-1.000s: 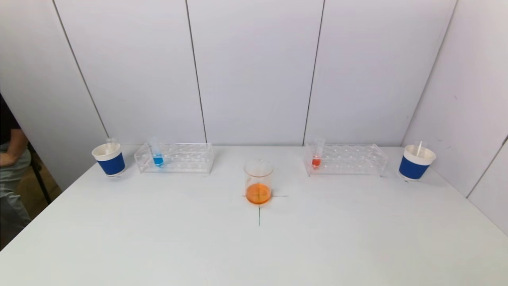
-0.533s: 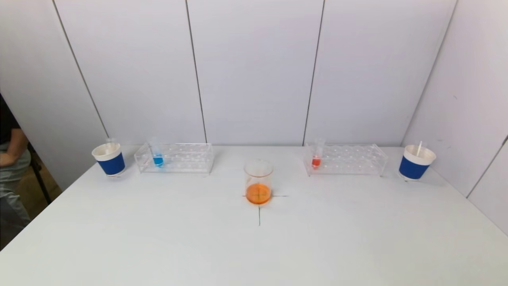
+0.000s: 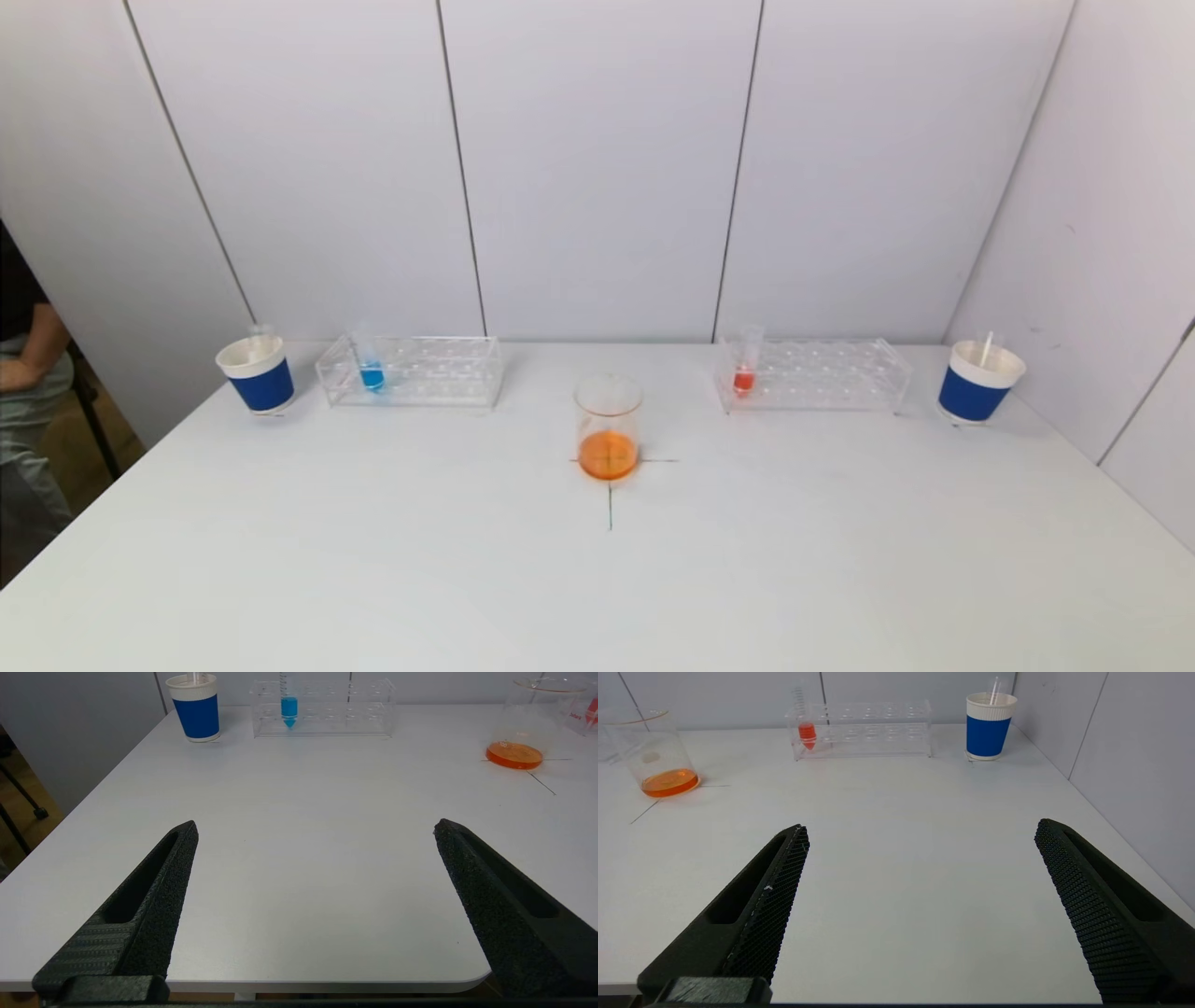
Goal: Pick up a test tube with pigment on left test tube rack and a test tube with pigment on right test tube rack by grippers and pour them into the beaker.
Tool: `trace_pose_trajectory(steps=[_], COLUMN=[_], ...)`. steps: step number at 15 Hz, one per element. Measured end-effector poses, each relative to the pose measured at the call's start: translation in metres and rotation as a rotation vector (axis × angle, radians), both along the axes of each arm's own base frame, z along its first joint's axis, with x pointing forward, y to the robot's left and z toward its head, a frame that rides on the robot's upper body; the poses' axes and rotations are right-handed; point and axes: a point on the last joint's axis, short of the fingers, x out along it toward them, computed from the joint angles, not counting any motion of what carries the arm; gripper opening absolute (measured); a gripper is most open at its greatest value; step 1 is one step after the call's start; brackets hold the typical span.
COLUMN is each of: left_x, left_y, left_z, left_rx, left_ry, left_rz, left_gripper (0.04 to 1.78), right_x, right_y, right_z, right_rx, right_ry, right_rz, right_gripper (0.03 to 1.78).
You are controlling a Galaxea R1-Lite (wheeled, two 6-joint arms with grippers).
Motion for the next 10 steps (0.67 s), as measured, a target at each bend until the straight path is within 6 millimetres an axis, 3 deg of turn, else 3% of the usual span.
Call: trace_pose_trajectory(steps=[10], left_x=[0.0001], left_y=[0.0000], left_z=[-0.0002], left_rx=[0.000], left_ry=[0.000], left_rz=[0.000], left_gripper=[1.76], right_x=[0.0000], right_y=[0.0000], right_z=[0.0000], right_rx=[0.000], right_ry=[0.000], right_rz=[0.000], right_gripper=[1.76])
